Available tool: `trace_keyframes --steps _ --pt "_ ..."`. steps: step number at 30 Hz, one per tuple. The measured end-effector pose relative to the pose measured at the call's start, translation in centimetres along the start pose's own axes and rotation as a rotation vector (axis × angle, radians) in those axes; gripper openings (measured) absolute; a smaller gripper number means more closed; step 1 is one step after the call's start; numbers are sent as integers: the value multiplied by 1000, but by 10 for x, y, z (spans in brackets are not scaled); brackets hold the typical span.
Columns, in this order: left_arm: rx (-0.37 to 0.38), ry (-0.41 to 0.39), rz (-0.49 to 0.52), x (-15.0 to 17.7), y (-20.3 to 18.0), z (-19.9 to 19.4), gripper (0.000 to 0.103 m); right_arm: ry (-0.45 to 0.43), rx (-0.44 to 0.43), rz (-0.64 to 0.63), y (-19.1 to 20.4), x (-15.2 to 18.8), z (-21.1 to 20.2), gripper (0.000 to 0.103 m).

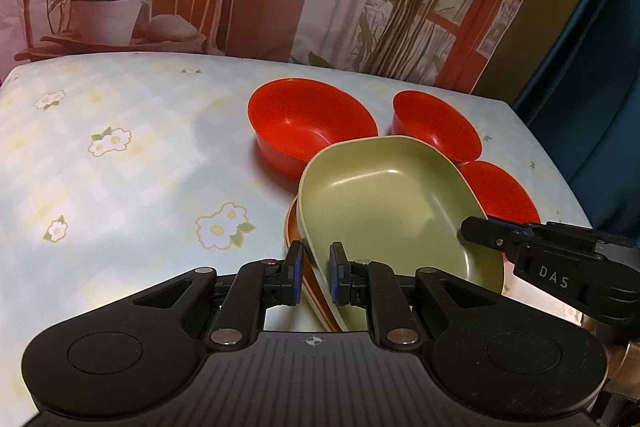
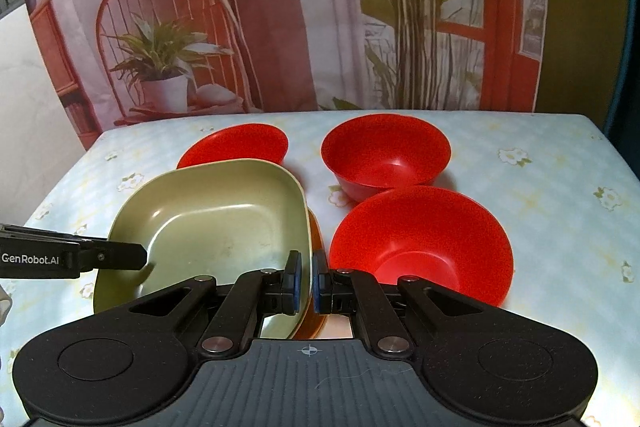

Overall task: Organize plates and bowls
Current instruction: 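Lift the green plate with the left tool and set it onto the orange plate, then hold the stacked plates' rim with the left tool and align the stack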

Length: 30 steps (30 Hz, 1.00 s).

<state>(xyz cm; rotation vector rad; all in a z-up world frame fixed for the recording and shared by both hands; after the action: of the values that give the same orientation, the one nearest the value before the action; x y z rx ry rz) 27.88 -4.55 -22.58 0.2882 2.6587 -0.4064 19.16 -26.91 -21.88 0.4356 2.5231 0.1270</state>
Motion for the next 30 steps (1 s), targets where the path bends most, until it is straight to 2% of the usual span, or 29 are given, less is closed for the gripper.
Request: trace_keyframes --steps 30 --pt "-2 22 23 -7 3 8 14 37 -3 8 -1 2 10 5"
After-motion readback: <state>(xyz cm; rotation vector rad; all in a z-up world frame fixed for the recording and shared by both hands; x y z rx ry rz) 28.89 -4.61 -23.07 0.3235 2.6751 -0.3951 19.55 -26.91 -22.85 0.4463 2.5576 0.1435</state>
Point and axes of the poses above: each gripper's, at about its wrist camera, not at the fingertips, and z roughly the way its jaws point, y to its left, x to its underside, the point moved 4 cm from there along z, roughly the way its jaws point, and after that the axes turned 13 degrees about y, right-handed, at the moved point
